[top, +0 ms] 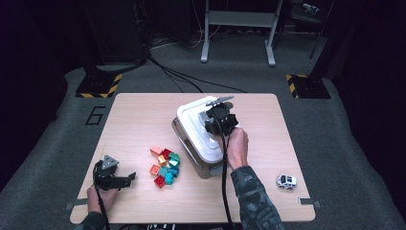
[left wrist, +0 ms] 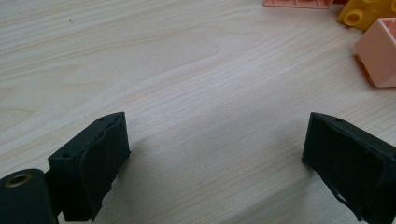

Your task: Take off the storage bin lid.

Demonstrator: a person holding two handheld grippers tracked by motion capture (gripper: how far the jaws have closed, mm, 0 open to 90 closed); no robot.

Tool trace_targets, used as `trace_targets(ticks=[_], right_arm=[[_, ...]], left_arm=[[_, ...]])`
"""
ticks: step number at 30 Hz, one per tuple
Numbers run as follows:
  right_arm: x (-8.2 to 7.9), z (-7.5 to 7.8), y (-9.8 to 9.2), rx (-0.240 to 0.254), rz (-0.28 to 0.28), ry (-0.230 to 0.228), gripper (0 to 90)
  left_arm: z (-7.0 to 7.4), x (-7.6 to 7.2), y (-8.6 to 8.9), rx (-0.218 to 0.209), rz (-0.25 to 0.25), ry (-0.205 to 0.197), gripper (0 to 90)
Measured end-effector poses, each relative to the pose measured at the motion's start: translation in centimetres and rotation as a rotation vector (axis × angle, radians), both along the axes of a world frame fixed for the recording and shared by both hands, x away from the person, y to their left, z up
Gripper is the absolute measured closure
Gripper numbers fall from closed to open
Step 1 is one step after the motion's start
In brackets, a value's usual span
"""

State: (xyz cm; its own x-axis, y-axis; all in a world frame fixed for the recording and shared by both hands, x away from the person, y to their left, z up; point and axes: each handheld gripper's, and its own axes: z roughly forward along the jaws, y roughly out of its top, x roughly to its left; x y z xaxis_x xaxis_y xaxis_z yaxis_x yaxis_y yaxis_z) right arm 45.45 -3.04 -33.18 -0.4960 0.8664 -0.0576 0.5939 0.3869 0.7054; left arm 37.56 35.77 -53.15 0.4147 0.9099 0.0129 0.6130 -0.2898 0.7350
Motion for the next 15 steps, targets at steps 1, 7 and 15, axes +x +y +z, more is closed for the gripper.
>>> trace_targets(ticks=[1,7,15], right_arm=[[0.0,0.3,-0.3,-0.002,-0.002,-0.006,67.3],[0.1,1.2,-1.5,-0.006,-0.023,-0.025,67.2],[0.5,2.4,-3.9,-0.006,-0.068,-0.051,67.3]], left_arm=[[0.0,0.0,0.0,0.001,-0.001,0.000,6.9],[0.0,0.0,0.0,0.000,-0.001,0.004,6.9],[0.0,0.0,0.0,0.002,-0.004,0.003,7.0]])
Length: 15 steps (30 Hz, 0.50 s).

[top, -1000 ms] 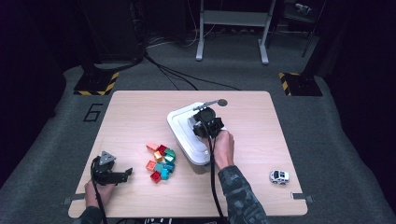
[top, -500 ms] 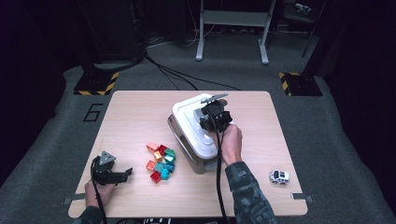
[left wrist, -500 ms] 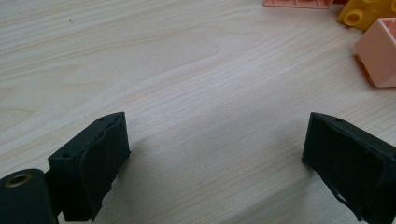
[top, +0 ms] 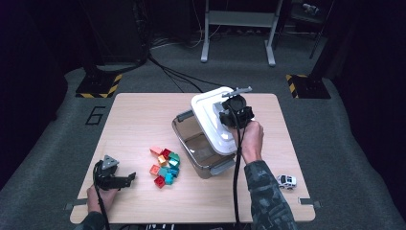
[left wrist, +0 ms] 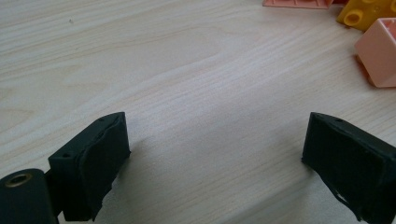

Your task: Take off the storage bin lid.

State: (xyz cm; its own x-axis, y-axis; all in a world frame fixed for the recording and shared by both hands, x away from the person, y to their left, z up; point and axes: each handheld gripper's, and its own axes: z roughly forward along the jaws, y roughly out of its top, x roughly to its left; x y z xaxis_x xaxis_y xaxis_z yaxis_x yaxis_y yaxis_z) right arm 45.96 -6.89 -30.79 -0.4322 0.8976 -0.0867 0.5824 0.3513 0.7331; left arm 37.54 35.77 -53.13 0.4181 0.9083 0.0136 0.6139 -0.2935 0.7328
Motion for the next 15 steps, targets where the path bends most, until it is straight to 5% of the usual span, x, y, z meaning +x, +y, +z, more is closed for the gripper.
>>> trace_targets(ticks=[15], right_arm=[[0.9,0.5,-5.0,-0.002,-0.101,-0.020,67.2]], left_arm=[[0.0,0.0,-0.1,-0.007,0.005,-0.003,7.0]])
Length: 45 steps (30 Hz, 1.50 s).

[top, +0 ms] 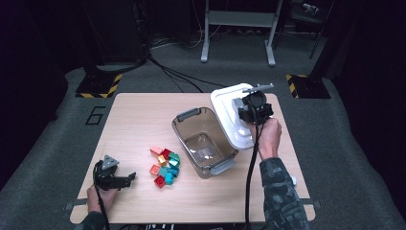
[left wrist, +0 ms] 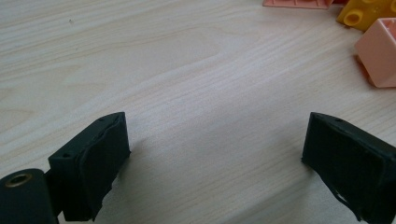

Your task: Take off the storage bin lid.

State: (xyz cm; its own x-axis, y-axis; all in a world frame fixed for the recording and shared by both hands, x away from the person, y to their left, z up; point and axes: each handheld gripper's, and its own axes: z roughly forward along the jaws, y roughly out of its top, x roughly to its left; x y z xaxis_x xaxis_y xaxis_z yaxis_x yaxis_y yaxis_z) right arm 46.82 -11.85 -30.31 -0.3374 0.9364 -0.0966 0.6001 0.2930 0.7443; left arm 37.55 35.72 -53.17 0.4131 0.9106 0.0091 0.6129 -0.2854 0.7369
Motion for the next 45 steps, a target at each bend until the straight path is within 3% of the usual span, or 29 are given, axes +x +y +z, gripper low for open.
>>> trace_targets(ticks=[12,23,29,45], right_arm=[[0.5,-0.5,-4.0,0.011,-0.096,-0.003,67.2],[1.6,-3.1,-6.5,0.027,-0.181,0.037,67.2],[2.3,-4.8,-7.1,0.054,-0.220,0.066,67.2],[3.9,-9.4,-6.8,0.044,-0.272,0.141,67.1]], left_arm=[[0.0,0.0,0.0,-0.004,0.001,-0.001,7.0],[0.0,0.0,0.0,-0.004,0.001,-0.001,7.0],[0.0,0.0,0.0,-0.004,0.001,-0.001,7.0],[0.0,0.0,0.0,-0.003,0.001,-0.002,7.0]])
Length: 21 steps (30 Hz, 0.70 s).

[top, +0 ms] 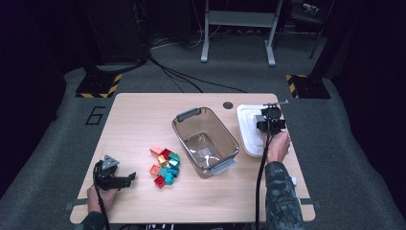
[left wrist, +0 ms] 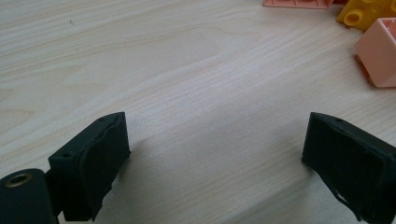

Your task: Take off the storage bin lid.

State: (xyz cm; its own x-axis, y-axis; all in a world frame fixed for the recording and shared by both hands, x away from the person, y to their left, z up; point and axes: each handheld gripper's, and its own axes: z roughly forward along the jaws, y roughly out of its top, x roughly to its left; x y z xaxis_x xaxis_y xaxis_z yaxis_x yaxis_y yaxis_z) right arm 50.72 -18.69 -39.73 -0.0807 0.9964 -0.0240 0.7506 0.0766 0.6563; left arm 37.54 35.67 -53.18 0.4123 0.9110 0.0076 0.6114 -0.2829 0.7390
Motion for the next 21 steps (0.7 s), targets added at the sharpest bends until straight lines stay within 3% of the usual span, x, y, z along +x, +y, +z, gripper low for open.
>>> trace_targets(ticks=[17,21], right_arm=[[1.8,-4.4,1.1,-0.022,-0.025,0.062,67.0],[2.6,-5.8,1.5,-0.045,-0.030,0.099,67.0]], left_arm=[[0.0,0.0,0.0,0.000,0.000,0.000,7.0],[0.0,0.0,0.0,0.000,0.001,0.000,7.0]])
